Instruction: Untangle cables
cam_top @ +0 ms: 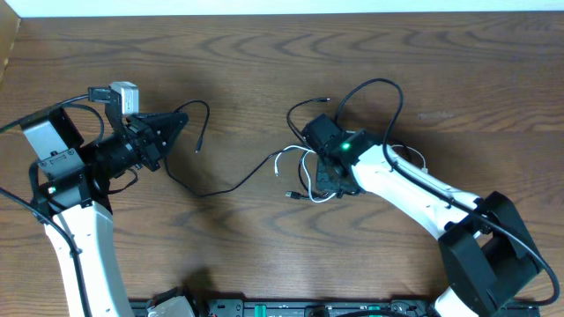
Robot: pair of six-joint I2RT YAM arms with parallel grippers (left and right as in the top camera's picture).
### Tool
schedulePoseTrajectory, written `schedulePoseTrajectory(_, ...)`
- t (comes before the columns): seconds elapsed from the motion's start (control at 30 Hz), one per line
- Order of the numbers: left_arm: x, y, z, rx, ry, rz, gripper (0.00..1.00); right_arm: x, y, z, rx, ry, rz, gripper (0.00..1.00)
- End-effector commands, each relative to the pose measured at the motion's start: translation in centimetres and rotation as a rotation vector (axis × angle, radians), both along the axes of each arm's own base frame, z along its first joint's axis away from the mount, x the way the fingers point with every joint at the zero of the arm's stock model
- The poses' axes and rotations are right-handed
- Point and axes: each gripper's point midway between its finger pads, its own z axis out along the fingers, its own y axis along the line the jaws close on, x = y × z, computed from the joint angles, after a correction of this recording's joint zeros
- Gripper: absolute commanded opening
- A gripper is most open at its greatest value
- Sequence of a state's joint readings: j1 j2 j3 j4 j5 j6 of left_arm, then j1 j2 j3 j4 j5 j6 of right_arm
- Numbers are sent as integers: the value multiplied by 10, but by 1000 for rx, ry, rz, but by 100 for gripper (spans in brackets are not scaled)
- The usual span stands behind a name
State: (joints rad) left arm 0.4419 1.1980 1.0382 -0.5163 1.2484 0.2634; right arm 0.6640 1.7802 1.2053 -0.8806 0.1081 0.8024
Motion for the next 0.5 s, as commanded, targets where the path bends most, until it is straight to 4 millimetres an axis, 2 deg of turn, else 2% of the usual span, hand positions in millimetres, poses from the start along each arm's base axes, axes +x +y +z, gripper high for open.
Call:
schedulePoseTrajectory(0.0,-3,-3,3,17,-34,-19,8,37,-34,37,-104,-132,-42,1)
schedulePoseTrajectory(0.13,2,5,-4,57,-18,27,8,59,-104,79,-267,-156,-163,1)
schedulePoseTrajectory(0.2,3,7,-6,68,-12,40,8,63,-136,89,-308,-137,-220,1)
schedulePoseTrajectory(0.33,5,10,-7,83,-15,53,8,67,-202,91,-335,-96,-364,1)
schedulePoseTrajectory(0.47,7,21,-5,98,-31,86,8,62,-266,92,-349,-71,-541,1)
